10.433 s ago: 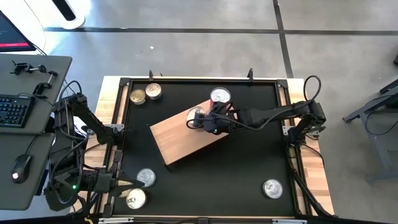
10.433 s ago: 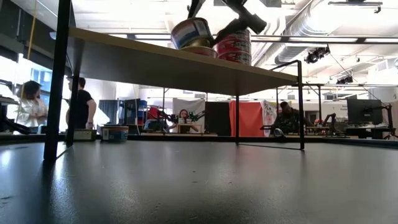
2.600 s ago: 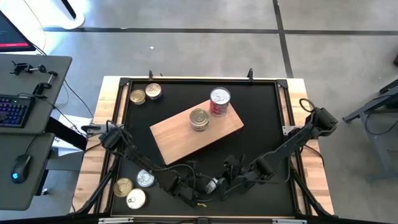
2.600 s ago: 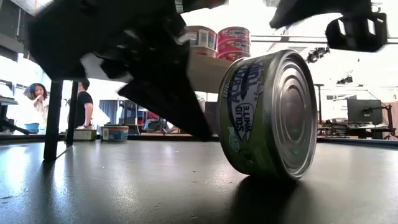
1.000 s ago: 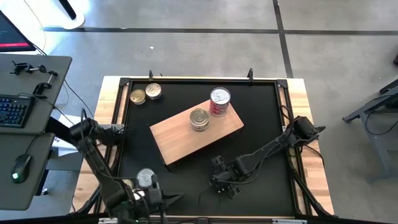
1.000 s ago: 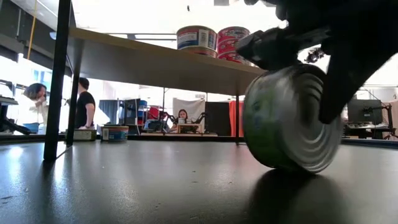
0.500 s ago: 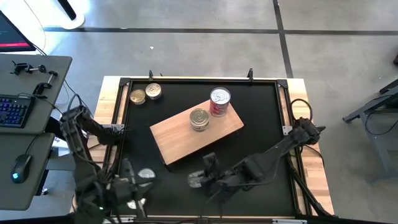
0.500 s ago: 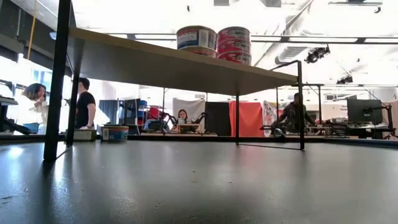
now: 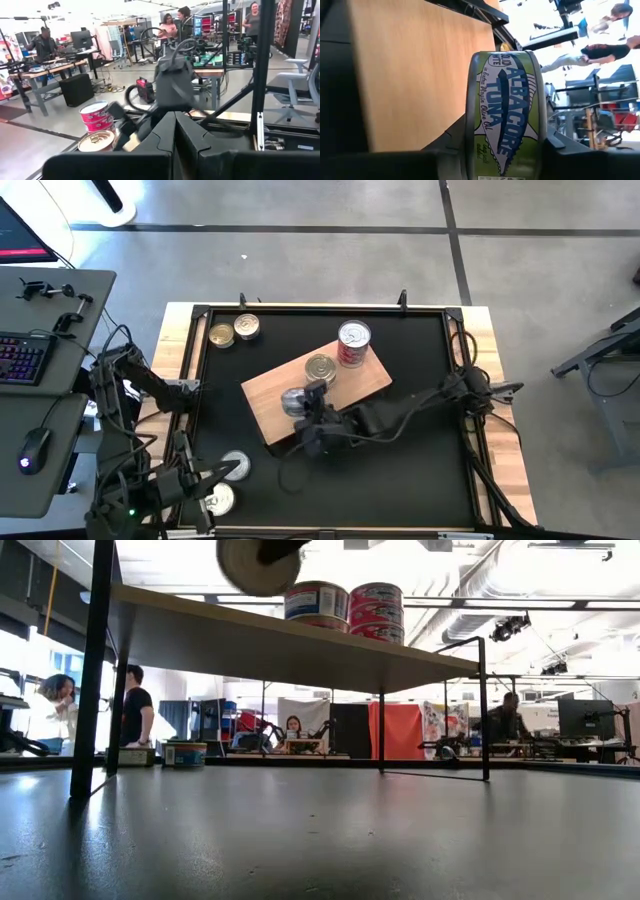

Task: Stack canned seafood by type on shelf
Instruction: Put the green-white tuna can on the shelf

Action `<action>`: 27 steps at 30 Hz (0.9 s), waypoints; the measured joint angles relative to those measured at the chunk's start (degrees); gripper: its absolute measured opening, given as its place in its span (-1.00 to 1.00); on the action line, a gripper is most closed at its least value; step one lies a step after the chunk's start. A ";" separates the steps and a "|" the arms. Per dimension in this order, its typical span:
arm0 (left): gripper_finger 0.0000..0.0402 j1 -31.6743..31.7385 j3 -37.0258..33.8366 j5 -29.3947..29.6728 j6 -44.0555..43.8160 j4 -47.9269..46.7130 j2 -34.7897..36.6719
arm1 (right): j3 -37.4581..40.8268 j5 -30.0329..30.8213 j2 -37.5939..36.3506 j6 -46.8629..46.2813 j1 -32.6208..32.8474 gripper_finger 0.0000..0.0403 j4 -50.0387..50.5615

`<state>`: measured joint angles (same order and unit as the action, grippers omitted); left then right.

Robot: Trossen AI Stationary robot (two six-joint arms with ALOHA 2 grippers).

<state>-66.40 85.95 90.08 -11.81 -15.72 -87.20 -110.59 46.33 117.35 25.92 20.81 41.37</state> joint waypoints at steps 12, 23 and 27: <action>-1.00 -1.50 0.00 -0.04 0.04 -1.56 0.00 | 0.02 -4.41 3.82 4.11 -3.82 -0.29 -4.43; -1.00 -1.66 0.00 -0.07 -1.53 -1.49 0.00 | 0.02 -7.48 3.86 2.61 -6.05 -0.28 -4.42; -1.00 -1.48 0.00 -0.07 -1.60 -1.47 0.00 | 0.02 -10.28 3.85 2.63 -6.42 -0.27 -4.14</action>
<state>-67.88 85.95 90.02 -13.41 -17.19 -87.20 -110.56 36.06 121.20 28.56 14.40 37.23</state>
